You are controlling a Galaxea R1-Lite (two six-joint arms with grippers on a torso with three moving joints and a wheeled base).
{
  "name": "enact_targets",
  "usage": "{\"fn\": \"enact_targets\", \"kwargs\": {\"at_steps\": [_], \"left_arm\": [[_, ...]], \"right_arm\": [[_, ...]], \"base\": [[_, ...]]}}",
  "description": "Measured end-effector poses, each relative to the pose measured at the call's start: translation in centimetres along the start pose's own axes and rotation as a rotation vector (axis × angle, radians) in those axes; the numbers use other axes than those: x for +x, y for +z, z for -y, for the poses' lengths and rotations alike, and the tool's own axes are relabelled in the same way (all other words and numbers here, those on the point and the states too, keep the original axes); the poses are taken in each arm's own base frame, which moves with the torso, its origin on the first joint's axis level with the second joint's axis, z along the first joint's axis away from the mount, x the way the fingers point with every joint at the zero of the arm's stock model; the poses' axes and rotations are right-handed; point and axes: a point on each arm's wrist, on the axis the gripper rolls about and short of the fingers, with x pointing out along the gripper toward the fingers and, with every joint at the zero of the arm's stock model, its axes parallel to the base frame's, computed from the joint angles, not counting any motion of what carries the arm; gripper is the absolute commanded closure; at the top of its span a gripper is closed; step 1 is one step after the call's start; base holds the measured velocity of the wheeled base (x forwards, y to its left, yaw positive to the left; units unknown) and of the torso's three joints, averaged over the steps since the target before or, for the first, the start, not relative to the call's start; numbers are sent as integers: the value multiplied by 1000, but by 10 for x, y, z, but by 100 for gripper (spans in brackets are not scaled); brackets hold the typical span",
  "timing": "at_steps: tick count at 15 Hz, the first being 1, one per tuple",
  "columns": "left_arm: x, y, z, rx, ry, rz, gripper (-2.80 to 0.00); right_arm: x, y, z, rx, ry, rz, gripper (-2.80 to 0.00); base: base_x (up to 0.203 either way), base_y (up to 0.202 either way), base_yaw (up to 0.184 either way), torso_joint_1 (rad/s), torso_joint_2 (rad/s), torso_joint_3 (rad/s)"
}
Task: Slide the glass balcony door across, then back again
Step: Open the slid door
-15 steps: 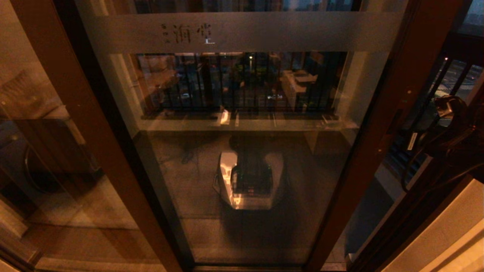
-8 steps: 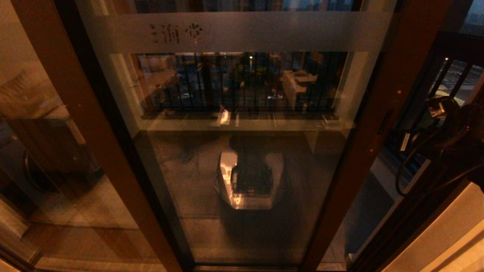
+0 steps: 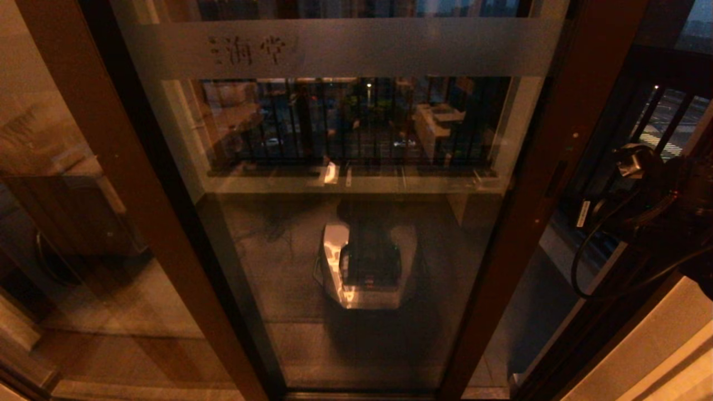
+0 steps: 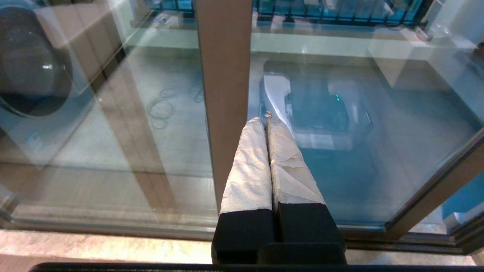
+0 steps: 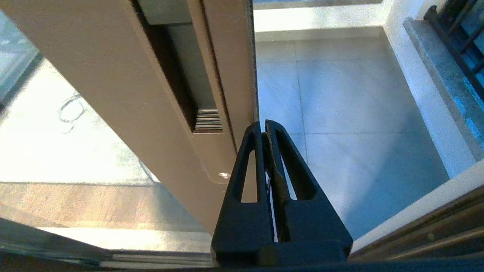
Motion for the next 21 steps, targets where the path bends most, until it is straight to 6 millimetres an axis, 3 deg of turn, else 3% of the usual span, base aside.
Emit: {"fn": "enact_targets", "kwargs": {"at_steps": [11,16,21], "left_arm": [[0,0,0,0,0,0,0],[0,0,0,0,0,0,0],[0,0,0,0,0,1,0]], "right_arm": [[0,-3,-12,-5,21,-1,0],[-4,-7,-28,-14,66,3,0],[-13,-5,-27,-17,60,12,0]], "base": [[0,0,0,0,0,0],[0,0,0,0,0,0],[0,0,0,0,0,0]]}}
